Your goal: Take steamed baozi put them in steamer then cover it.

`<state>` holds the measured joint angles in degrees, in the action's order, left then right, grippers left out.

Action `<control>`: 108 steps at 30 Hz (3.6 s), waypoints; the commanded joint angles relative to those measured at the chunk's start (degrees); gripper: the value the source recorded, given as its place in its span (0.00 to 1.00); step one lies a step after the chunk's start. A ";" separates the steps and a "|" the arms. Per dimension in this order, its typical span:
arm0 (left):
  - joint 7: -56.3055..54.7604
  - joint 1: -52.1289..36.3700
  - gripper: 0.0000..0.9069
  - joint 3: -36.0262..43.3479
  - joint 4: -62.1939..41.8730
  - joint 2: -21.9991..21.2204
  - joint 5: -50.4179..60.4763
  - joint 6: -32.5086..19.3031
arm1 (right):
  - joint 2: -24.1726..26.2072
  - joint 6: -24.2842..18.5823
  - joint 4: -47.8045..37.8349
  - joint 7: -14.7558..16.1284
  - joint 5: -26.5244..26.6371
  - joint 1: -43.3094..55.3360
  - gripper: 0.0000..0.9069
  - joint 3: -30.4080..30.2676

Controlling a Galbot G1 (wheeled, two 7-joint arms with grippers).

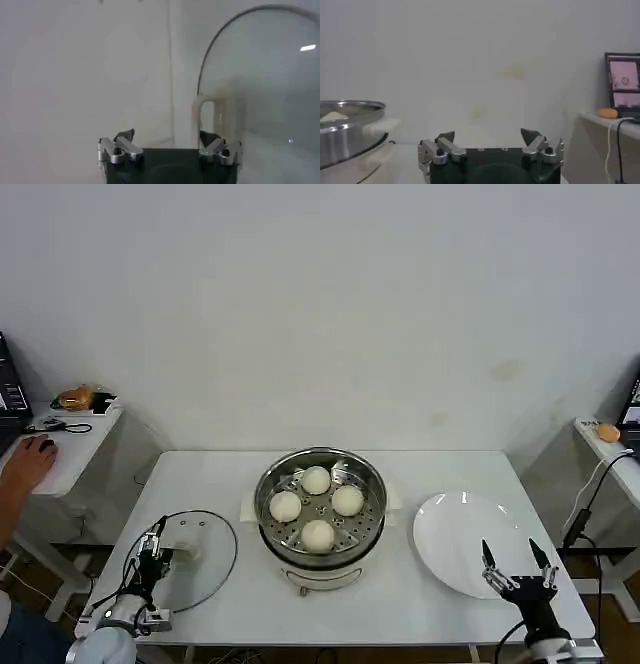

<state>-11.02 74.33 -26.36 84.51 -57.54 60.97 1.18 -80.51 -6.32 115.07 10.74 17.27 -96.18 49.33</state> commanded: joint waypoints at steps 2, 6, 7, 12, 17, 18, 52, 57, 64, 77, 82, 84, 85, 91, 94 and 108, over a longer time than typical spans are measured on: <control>-0.42 -3.21 0.00 1.21 -3.78 -0.15 0.29 -0.30 | -0.37 -0.17 0.31 -0.01 -0.01 -0.44 1.00 -0.05; -0.77 -2.89 0.00 1.02 -3.59 -0.30 -0.04 -0.72 | -0.37 -0.05 0.56 -0.22 -0.15 -0.58 1.00 -0.29; -0.58 -2.76 0.00 0.99 -3.39 -0.26 -0.29 -0.71 | -0.35 0.32 0.73 -0.55 -0.06 -0.63 1.00 -0.48; -0.98 -2.09 0.00 0.44 -2.49 -0.60 -0.43 -1.11 | -0.10 0.73 1.40 -0.62 -0.13 -0.85 1.00 -1.05; -1.98 -1.42 0.00 -0.86 -1.76 -1.19 -0.25 -2.63 | 0.23 0.89 1.77 -0.35 -0.53 -1.23 1.00 -1.24; -2.09 -1.25 0.00 -1.28 -1.42 -1.35 -0.29 -2.85 | 0.39 0.96 1.95 -0.28 -0.52 -1.38 1.00 -1.24; 11.73 4.84 0.00 -4.92 31.86 -1.60 0.14 20.01 | 2.42 1.71 1.68 1.95 -6.97 -1.36 1.00 -3.84; 15.78 0.43 0.00 0.53 34.42 -0.09 0.49 23.19 | 1.72 1.15 2.82 2.19 -9.37 -2.59 1.00 -3.91; 20.50 -7.49 0.00 10.93 34.21 0.77 -1.47 26.88 | 1.34 0.35 3.08 2.16 -10.74 -3.93 1.00 -3.41; 27.53 -14.72 0.00 16.34 33.71 -3.77 3.10 31.43 | -0.54 0.03 2.59 2.08 -15.64 -4.59 1.00 -6.73; 27.83 -13.09 0.00 17.01 34.00 -6.19 6.75 31.18 | -1.62 0.16 2.21 1.99 -17.82 -4.09 1.00 -9.11; 27.62 -13.21 0.00 17.57 33.48 -7.33 7.42 31.03 | -1.86 0.15 2.00 2.00 -18.71 -3.94 1.00 -9.57; 27.63 -13.52 0.00 18.10 32.95 -8.29 8.44 30.91 | -1.95 0.17 1.91 1.99 -19.08 -3.83 1.00 -9.82; 27.26 -15.43 0.00 21.47 30.35 -12.53 11.23 30.34 | -2.26 0.18 1.57 1.94 -19.54 -3.37 1.00 -10.27; 27.34 -16.71 0.00 23.17 29.08 -14.73 12.35 30.35 | -2.41 0.26 1.56 1.97 -19.66 -3.19 1.00 -10.74; 28.55 -19.53 0.00 27.69 23.91 -22.16 18.86 29.57 | -3.28 0.13 0.75 2.05 -20.52 -2.84 1.00 -12.29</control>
<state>17.11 56.38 -1.66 110.99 -75.07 75.61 30.94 -83.64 -6.05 116.06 12.75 -2.65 -99.04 37.78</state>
